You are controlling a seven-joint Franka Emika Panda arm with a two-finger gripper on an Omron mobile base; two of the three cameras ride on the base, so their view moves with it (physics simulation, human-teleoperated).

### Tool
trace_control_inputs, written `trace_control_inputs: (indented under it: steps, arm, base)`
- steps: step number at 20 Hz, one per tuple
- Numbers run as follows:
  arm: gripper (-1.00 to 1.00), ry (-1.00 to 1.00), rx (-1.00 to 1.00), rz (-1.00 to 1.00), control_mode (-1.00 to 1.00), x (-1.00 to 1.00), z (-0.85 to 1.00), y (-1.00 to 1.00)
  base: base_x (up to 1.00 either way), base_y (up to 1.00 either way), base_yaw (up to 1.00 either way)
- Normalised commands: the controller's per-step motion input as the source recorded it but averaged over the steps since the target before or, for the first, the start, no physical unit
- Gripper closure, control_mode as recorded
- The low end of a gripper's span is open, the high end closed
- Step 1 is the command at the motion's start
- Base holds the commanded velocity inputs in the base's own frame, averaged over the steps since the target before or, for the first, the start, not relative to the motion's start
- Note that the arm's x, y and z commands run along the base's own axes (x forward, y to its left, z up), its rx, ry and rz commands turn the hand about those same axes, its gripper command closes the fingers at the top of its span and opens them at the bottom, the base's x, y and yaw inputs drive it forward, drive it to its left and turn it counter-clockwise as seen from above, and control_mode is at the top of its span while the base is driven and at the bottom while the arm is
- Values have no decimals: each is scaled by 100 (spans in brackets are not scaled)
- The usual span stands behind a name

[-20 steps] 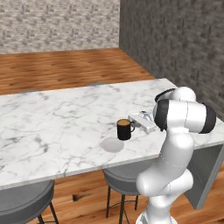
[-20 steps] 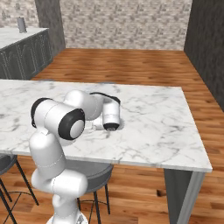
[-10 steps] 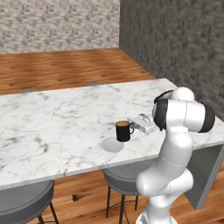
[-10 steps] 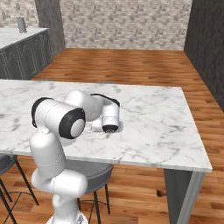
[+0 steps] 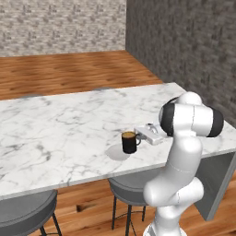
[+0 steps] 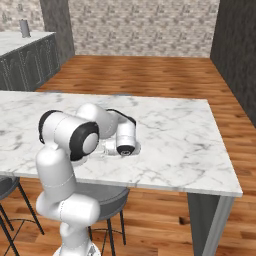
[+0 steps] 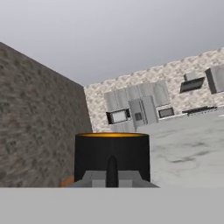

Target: Pick the cup of tea, navigate to the dining table, and place it on the saucer.

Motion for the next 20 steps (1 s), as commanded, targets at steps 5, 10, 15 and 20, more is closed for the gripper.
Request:
trace_control_inputs:
  steps: [5, 10, 15, 20]
  arm:
    - [100, -19, 0, 0, -100, 0, -23, 0]
    - [100, -12, 0, 0, -100, 2, -2, 0]
    - [100, -3, 1, 0, -100, 11, 0, 2]
    - [100, 0, 1, 0, -100, 9, 0, 7]
  base:
    - [0, 0, 0]
    - [0, 0, 0]
    - [0, 0, 0]
    - [0, 0, 0]
